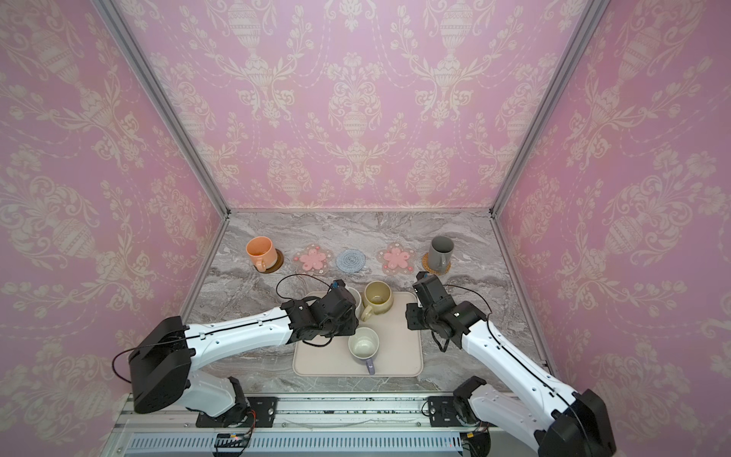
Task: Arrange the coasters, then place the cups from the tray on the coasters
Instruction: 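Lower the left gripper onto the white speckled mug handle on the tray, then close the left gripper on the white speckled mug handle and lift it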
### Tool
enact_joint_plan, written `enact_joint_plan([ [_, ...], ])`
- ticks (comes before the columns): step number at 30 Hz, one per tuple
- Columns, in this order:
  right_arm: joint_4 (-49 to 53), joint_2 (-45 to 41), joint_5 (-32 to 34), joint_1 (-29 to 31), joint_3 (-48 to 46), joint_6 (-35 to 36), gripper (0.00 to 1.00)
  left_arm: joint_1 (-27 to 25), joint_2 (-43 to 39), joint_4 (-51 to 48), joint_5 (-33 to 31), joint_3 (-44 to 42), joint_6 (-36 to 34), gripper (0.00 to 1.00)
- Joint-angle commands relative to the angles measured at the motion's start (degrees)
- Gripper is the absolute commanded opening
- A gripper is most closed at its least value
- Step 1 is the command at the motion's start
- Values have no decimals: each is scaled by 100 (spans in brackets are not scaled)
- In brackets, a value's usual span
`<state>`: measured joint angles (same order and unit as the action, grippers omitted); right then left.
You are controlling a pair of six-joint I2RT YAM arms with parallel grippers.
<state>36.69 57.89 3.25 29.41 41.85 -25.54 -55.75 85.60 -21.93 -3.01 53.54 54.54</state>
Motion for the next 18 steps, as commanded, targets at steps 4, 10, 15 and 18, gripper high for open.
enact_joint_plan([
  [4, 23, -47, 62, 33, 17, 23, 51, 11, -413, -821, -653, -190, -87, 36],
  [10, -29, -19, 9, 31, 17, -1, 51, 20, -659, -1363, -972, -94, -462, 37],
  [15, -4, -73, 28, 32, 3, 7, 51, 20, -568, -1814, -1161, 152, -844, 38],
  [18, 21, -89, 36, 30, -5, -4, 51, 21, -493, -1849, -1080, 240, -1044, 38],
])
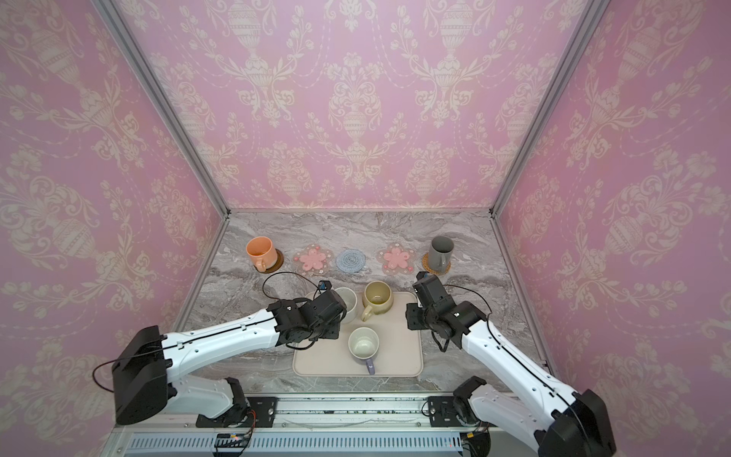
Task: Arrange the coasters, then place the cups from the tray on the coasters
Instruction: 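Close the left gripper on the white speckled mug handle and lift it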
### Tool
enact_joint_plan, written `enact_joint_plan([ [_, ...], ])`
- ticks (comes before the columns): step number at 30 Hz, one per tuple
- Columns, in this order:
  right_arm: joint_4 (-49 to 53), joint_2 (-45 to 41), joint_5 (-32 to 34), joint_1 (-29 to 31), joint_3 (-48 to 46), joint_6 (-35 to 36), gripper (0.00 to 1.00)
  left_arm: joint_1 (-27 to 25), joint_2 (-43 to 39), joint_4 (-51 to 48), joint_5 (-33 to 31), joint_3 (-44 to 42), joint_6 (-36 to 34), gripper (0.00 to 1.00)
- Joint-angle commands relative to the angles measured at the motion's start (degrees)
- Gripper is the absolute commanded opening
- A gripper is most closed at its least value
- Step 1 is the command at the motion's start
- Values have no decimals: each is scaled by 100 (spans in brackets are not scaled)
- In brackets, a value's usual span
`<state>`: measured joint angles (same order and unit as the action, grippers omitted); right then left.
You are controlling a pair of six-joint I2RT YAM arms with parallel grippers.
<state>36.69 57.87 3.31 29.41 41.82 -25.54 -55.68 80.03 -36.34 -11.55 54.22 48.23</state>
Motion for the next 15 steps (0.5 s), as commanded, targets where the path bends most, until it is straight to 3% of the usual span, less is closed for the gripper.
enact_joint_plan([
  [1, 27, -100, 29, 32, 5, -8, 51, 14, 74, -365, -156, 176, -479, 39],
  [15, 6, -23, -6, 33, 62, -23, 51, 16, 420, 182, 294, 212, -803, 40],
])
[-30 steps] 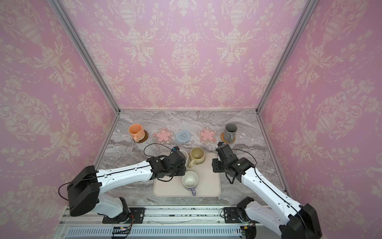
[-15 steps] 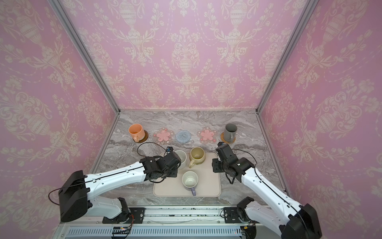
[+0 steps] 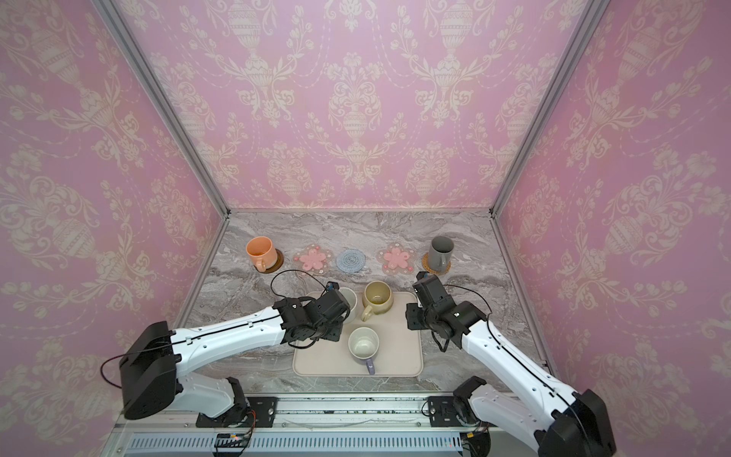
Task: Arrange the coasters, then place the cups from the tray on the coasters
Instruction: 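Close the left gripper on the white speckled mug handle and lift it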
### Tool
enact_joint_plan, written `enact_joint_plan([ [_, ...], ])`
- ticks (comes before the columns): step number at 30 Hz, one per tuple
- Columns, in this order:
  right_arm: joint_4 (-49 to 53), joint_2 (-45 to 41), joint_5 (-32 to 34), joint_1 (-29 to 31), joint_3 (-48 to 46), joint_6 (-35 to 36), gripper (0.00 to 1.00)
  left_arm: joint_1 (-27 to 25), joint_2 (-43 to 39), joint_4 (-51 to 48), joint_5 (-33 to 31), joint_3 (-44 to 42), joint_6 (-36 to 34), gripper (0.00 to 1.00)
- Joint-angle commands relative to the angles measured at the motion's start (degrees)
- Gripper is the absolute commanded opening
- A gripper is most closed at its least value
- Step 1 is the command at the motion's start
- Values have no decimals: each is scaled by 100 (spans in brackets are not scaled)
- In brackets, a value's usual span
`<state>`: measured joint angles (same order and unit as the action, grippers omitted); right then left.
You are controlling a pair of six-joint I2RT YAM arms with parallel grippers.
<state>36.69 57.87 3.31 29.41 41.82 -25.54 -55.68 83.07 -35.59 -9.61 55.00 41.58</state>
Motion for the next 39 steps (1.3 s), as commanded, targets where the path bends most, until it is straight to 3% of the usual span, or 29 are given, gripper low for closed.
enact_joint_plan([
  [1, 5, -18, -14, 33, 71, -30, 51, 18, 151, 144, 96, 132, -100, 40],
  [13, 62, 9, -15, 39, 138, -2, 51, 16, 341, 370, -390, 213, 175, 38],
  [26, 72, 14, -15, 43, 126, -12, 52, 13, 473, 401, -497, 124, 263, 35],
  [39, 58, 22, -15, 43, 72, -30, 51, 16, 553, 421, -602, 86, 197, 20],
])
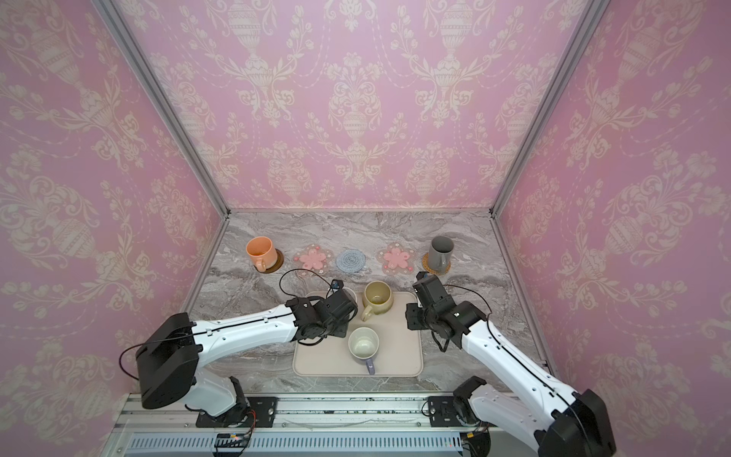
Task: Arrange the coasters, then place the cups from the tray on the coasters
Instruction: 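Close the left gripper on the white speckled mug handle and lift it, then carry the white speckled mug with the left gripper toward the pink flower coaster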
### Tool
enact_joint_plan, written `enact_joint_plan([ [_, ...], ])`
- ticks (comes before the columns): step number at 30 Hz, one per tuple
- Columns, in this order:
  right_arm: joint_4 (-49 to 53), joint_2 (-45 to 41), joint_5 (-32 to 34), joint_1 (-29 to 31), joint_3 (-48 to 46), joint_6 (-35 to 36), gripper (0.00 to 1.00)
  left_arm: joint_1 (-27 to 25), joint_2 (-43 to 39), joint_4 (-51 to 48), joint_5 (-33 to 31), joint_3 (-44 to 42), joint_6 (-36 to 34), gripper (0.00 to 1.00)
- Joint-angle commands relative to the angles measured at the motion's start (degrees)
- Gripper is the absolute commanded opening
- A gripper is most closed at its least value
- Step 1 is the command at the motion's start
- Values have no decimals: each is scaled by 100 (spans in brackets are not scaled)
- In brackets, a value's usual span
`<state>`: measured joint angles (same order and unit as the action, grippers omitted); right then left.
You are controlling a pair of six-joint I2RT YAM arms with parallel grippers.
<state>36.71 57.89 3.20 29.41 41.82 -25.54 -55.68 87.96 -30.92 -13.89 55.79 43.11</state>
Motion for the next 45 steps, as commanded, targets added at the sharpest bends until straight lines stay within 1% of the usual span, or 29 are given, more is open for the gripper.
enact_joint_plan([
  [1, 57, 15, -4, 43, 74, -32, 52, 18, 62, -47, -175, 2, 44, 18],
  [9, 47, 54, -19, 41, 76, -34, 52, 17, -24, -99, -225, -21, -96, 6],
  [15, 57, 26, -12, 50, 63, -21, 51, 13, -155, -199, -261, 11, -267, 0],
  [25, 143, -83, 30, 47, 43, 22, 52, 22, -382, -572, -527, 209, -592, 0],
  [34, 161, -147, 49, 48, 11, 48, 52, 123, -748, -605, -591, 227, -725, 0],
  [40, 178, -239, 44, 50, -63, -17, 52, 339, -901, -704, -597, 243, -899, 0],
  [45, 368, -436, 105, 47, -123, -39, 52, 715, -1012, -719, -520, 276, -1230, 0],
])
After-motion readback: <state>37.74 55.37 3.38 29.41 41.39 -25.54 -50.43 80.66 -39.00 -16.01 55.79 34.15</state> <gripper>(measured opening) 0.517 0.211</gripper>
